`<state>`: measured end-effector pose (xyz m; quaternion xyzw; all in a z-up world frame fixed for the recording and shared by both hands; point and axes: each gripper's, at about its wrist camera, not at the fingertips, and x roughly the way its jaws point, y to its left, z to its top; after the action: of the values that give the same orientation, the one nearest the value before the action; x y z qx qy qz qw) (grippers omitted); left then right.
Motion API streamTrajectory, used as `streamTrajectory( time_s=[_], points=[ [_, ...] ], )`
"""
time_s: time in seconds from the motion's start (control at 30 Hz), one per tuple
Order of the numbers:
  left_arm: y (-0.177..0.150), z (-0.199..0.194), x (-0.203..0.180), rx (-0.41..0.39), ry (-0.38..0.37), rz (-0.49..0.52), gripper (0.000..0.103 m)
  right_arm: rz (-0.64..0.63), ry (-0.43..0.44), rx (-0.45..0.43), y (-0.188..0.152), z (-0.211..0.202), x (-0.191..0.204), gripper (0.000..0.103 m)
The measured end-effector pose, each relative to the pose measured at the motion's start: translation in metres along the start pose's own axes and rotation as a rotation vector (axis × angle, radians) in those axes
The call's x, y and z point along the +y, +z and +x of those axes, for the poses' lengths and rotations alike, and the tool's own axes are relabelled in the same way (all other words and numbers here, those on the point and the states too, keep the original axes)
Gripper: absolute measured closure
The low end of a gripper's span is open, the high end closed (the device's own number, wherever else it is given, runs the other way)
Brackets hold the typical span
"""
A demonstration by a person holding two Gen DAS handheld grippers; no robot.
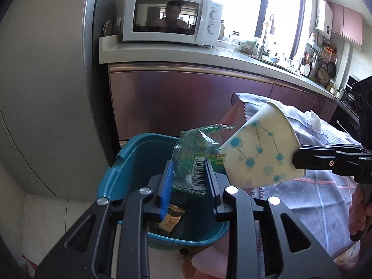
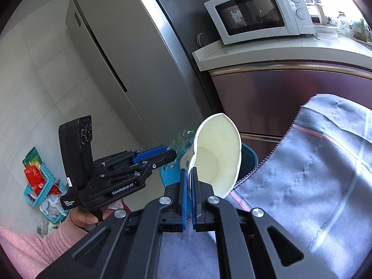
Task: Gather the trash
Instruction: 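Carry the cup and bag to the teal bin and release both, then move both tools back over the table toward the white foam nets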
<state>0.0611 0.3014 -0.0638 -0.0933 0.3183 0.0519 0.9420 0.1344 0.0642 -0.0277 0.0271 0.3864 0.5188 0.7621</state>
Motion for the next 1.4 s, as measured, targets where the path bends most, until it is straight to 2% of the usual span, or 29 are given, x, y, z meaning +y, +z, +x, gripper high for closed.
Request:
streamTrajectory(
  time_s=[0.33, 0.43, 0.47, 0.5, 0.6, 0.8, 1.03, 1.23, 1.4],
  points=[
    [0.001, 0.043, 0.012, 0.059, 0.054, -0.029, 0.075, 0.054, -0.022, 0.105, 0.01, 0.053, -0.014, 0.1],
    [-0.004, 0.051, 0.01, 0.074, 0.064, -0.027, 0.071, 0.08, -0.038, 0.127, 0.011, 0.065, -0.021, 0.092],
    [-0.006, 0.053, 0.01, 0.077, 0.074, -0.027, 0.065, 0.088, -0.05, 0.13, 0.01, 0.067, -0.023, 0.086],
    [-0.007, 0.057, 0.01, 0.084, 0.078, -0.032, 0.06, 0.095, -0.058, 0.133, 0.011, 0.071, -0.025, 0.084],
    [-0.012, 0.064, 0.009, 0.102, 0.079, -0.044, 0.06, 0.114, -0.06, 0.133, 0.005, 0.067, -0.031, 0.084],
    [-0.016, 0.065, 0.003, 0.088, 0.058, -0.046, 0.06, 0.113, -0.058, 0.109, -0.002, 0.049, -0.036, 0.082],
    [-0.007, 0.038, -0.024, 0.011, 0.004, -0.002, 0.056, 0.096, -0.034, 0.038, -0.014, 0.01, -0.03, 0.077],
    [0.003, 0.012, -0.06, -0.056, -0.089, 0.057, 0.053, 0.071, -0.06, -0.039, -0.025, -0.041, -0.022, 0.073],
    [0.008, 0.001, -0.096, -0.078, -0.166, 0.107, 0.051, 0.084, -0.113, -0.098, -0.039, -0.084, -0.027, 0.072]
  ],
)
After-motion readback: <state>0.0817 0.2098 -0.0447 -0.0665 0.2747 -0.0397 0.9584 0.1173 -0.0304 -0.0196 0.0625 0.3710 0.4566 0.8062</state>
